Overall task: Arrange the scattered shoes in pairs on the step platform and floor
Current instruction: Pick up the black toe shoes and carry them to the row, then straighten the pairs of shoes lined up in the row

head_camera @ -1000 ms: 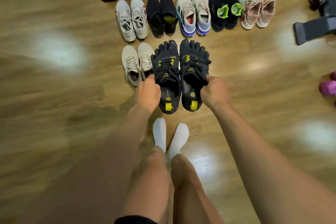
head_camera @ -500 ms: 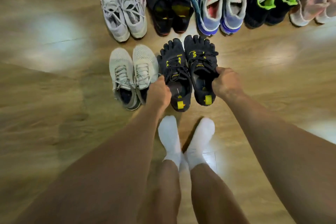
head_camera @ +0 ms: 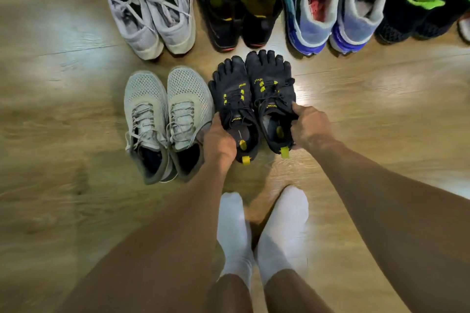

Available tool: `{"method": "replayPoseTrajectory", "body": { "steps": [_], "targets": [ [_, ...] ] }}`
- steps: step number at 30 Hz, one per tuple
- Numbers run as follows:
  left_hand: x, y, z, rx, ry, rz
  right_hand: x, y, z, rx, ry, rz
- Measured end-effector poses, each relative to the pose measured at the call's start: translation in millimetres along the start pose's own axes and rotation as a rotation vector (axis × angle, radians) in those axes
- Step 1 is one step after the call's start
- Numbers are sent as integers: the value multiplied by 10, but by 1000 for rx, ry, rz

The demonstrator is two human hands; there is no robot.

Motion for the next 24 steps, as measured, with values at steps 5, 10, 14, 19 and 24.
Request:
{"method": "replayPoseTrajectory", "body": {
  "steps": [5,10,14,19,24],
  "targets": [
    [-28,50,-44,115,-103,-95,47,125,47,108,3,56],
    [-123,-154,221,171,-92,-245,210,-63,315,131,16,114],
    [-313,-688,584,161,-93,-6,734,-483,571,84,-115,99],
    [-946,-1939,1156,53,68,138,1852,-1374,980,-2,-327,67],
    [-1779,-3420,1691,-122,259,105,3067,-2538,1365,-142,-500,5]
  ]
}}
Point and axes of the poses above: each hand's wrist, its own z-axis away from the middle knuckle, its own y-axis out of the palm, x = y × z, the point moved 7 cm from there along -z, towards the middle knuckle, and after that the axes turned 15 degrees about -y, right-handed, at the moved point
